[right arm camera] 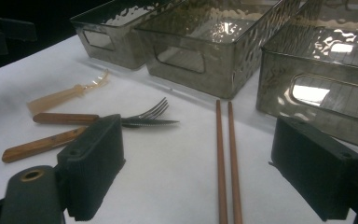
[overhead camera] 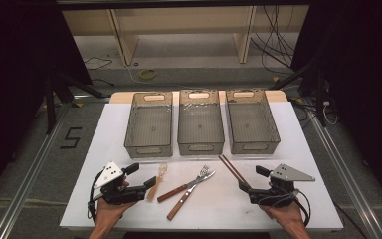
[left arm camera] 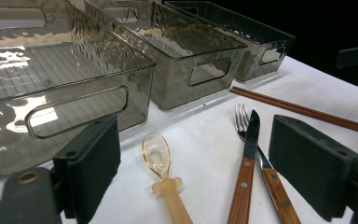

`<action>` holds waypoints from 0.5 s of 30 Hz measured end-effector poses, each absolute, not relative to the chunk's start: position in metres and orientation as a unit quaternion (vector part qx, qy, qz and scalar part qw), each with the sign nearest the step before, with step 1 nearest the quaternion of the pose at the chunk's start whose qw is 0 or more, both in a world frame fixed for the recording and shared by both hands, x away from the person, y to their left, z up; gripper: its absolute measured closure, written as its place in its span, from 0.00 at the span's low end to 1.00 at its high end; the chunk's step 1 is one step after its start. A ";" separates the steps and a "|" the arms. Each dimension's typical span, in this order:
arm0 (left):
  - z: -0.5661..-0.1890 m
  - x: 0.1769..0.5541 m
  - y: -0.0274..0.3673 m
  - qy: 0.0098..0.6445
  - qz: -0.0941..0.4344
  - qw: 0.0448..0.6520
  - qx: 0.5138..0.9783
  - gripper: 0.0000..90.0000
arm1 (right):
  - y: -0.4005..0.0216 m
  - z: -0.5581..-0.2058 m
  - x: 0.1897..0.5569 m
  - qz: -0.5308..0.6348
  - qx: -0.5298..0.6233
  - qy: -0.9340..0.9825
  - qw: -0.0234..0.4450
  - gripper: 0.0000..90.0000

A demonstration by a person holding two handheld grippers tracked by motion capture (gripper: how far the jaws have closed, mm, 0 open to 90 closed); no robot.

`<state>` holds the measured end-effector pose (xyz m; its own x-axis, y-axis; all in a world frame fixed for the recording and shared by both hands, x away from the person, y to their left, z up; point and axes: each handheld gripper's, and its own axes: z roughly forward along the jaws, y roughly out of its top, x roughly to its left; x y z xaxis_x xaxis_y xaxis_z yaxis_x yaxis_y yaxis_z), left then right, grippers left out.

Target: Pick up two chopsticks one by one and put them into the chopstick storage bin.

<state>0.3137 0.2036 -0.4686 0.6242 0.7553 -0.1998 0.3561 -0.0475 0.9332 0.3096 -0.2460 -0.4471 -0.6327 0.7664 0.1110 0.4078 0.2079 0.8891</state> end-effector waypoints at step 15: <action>-0.469 0.315 0.204 0.398 0.177 0.564 0.701 0.18 | -0.247 -0.439 0.321 0.438 0.394 0.790 0.167 0.21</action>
<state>0.3149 0.2041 -0.4691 0.6200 0.7585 -0.2007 0.3583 -0.0462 0.9325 0.3213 -0.2470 -0.4388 -0.6336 0.7693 0.0819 0.4767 0.3049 0.8245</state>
